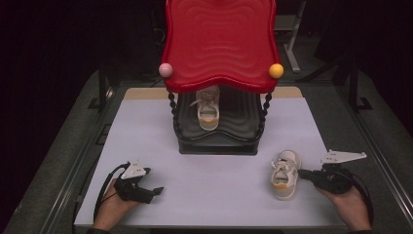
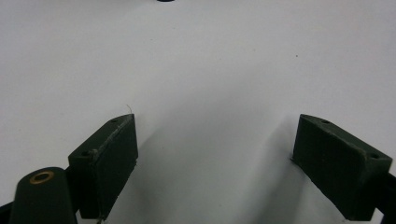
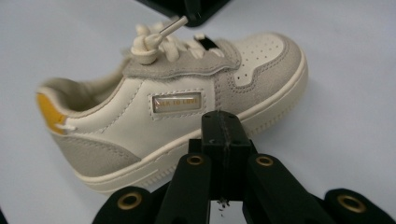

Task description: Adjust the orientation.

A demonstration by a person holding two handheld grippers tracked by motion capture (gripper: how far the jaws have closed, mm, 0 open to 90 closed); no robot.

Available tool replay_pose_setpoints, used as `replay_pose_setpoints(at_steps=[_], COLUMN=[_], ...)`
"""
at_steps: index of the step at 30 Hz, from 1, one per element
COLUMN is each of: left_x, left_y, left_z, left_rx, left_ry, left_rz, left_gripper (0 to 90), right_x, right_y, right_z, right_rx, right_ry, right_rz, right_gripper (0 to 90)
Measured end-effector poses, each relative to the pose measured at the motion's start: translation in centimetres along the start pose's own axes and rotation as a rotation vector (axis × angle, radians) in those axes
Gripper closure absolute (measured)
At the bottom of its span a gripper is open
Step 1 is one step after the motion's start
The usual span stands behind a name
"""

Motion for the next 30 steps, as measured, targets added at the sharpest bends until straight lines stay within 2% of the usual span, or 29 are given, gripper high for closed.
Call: replay_pose_setpoints(at_steps=[5, 6, 9, 18, 21, 30], left_x=[0.0, 0.0, 0.0, 0.0, 0.0, 0.0], left_y=[0.0, 0.0, 0.0, 0.0, 0.0, 0.0], left_z=[0.0, 0.0, 0.0, 0.0, 0.0, 0.0], left_rx=[0.001, 0.002, 0.004, 0.005, 0.005, 0.004], left_ry=[-0.001, 0.0, 0.001, 0.001, 0.001, 0.0], left_rz=[0.001, 0.001, 0.001, 0.002, 0.002, 0.002], left_gripper=[13.1, 13.1, 13.1, 13.1, 13.1, 13.1], right_x=[-0.8, -0.9, -0.9, 1.7, 2.5, 4.0], right_y=[0.7, 0.7, 0.2, -0.9, -0.7, 0.0], right_z=[1.8, 2.0, 2.3, 3.5, 3.4, 2.5], right_rx=[0.059, 0.058, 0.054, 0.088, 0.09, 0.091], right_ry=[0.01, 0.018, 0.017, -0.031, -0.06, -0.098], right_rz=[0.022, 0.008, 0.011, -0.016, -0.018, -0.06], right_gripper=[89.6, 89.6, 89.6, 89.5, 89.5, 87.7])
Point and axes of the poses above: each handheld gripper's, and its own axes: y roughly forward along the jaws, z roughly out of its underside, x roughly to its left, the point moved 5 cm from there along y, roughly forward along the jaws, and after that the axes turned 11 degrees about z, right-handed, at the moved point
